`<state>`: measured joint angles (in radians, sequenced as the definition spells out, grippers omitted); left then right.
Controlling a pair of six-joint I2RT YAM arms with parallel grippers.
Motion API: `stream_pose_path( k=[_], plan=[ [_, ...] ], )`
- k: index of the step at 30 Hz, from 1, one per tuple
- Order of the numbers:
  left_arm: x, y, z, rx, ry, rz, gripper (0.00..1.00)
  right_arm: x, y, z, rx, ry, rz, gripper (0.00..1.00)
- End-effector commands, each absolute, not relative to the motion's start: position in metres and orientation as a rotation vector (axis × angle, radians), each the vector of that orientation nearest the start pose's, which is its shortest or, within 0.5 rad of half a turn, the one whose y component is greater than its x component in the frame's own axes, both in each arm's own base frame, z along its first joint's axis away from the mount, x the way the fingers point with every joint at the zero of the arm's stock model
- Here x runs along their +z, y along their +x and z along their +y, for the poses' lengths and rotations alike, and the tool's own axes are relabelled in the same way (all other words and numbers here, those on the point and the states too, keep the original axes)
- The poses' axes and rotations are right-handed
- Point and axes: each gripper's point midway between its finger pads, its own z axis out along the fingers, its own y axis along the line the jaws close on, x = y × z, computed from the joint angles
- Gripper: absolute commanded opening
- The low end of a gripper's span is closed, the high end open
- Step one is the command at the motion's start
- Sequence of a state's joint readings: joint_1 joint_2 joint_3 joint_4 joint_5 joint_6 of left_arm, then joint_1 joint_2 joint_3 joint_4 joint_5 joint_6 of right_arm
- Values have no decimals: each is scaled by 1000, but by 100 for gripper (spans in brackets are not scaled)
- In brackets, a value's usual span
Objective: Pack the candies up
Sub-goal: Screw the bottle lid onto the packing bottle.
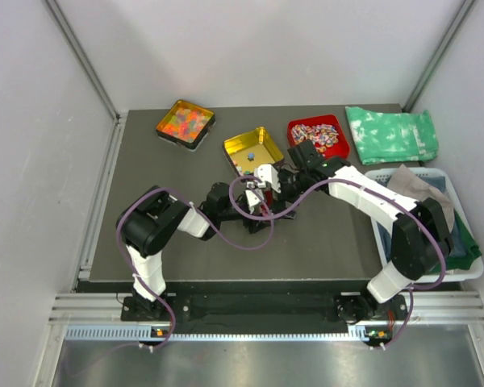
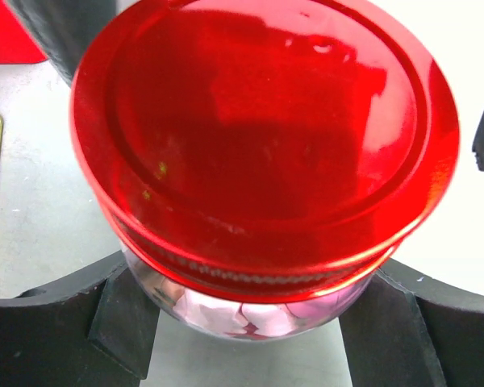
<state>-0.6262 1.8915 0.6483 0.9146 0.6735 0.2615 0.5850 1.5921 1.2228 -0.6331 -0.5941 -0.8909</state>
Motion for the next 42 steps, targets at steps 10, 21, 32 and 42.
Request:
stream_pose_path(
  k=[10, 21, 32, 42],
  plan=[
    [-2, 270, -324, -914, 1286, 1645, 61, 159, 283, 281, 626, -1761, 1522, 94],
    [-2, 269, -326, -918, 1290, 1645, 61, 164, 292, 288, 632, -1720, 1539, 85],
    [-2, 270, -325, -914, 1287, 1649, 60, 169, 297, 292, 650, -1661, 1577, 65],
    [-2, 272, -324, -896, 1282, 1652, 60, 155, 290, 292, 581, -1544, 1682, 52]
  ],
)
